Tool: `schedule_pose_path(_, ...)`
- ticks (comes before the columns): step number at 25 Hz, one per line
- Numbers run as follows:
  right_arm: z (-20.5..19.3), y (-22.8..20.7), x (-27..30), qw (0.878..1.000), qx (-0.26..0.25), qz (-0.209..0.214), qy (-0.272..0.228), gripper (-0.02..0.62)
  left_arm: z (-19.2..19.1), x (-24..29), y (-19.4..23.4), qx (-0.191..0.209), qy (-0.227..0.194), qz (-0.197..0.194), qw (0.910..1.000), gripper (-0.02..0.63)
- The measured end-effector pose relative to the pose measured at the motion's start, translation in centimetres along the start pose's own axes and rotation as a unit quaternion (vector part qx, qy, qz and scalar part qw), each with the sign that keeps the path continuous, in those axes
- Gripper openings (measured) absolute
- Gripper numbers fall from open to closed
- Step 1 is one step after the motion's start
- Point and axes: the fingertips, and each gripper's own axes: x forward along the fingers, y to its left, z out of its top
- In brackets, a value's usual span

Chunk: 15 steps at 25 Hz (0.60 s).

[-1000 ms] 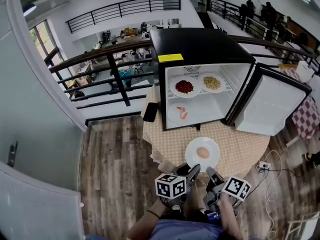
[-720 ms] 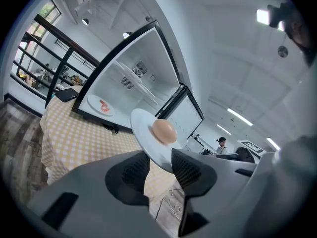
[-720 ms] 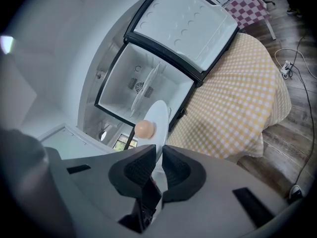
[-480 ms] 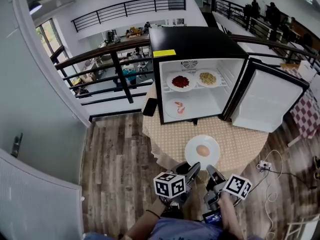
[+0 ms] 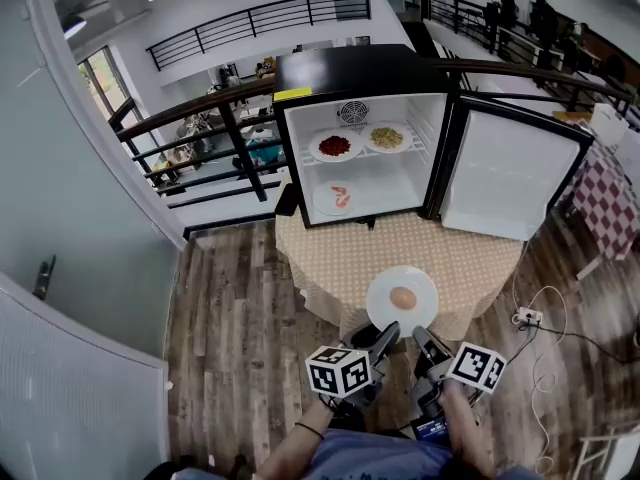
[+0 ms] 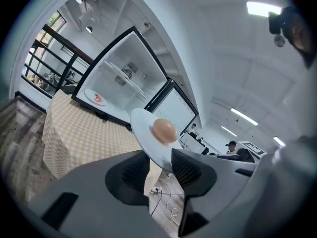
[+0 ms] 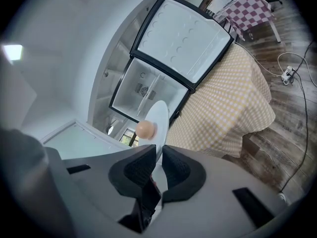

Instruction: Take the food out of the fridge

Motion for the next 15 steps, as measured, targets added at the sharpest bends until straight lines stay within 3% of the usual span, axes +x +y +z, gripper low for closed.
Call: schedule_pose_path(15,-2.8,-3.1,-10.4,1.000,-0.017,0.011,0.004,0.048,-7.8,-2.3,-8.0,0.004,-0.010,0.006,0.9999,0.147)
